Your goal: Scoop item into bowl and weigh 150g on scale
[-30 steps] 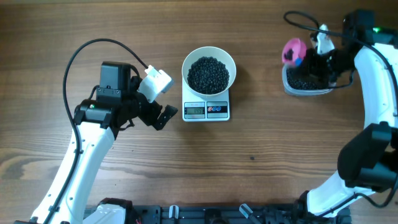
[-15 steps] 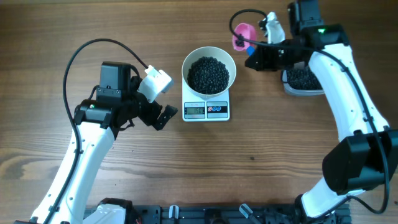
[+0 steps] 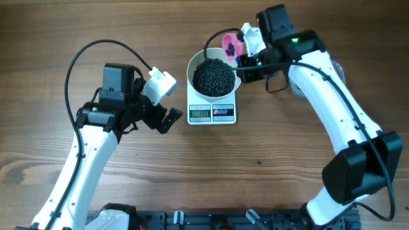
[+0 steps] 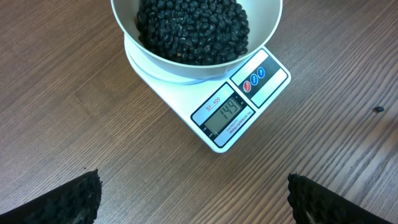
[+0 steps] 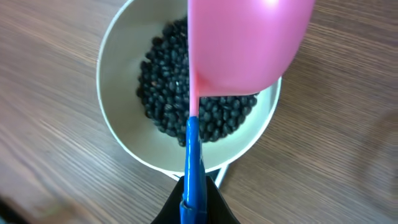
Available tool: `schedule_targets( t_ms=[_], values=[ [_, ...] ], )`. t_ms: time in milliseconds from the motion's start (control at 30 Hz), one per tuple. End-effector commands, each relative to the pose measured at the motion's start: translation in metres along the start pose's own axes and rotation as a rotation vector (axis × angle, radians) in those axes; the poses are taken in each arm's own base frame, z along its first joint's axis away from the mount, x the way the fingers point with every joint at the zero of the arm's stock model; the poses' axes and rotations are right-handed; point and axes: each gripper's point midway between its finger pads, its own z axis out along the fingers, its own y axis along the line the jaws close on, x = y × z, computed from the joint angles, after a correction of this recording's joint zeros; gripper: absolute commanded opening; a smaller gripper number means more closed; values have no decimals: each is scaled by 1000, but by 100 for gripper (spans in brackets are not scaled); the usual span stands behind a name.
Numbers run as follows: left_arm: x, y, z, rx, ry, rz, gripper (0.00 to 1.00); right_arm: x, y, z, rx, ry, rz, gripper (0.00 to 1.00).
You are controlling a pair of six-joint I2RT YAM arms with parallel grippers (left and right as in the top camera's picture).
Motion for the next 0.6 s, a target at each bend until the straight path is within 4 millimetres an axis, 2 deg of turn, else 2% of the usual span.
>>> schedule_targets(
  t_ms=[0, 567],
  values=[
    [1, 0, 0, 1, -3, -7, 100, -6, -4, -14, 93, -32, -76, 4],
    [1, 0, 0, 1, -2, -7, 100, 0, 1, -12, 95, -10, -104, 4]
  ],
)
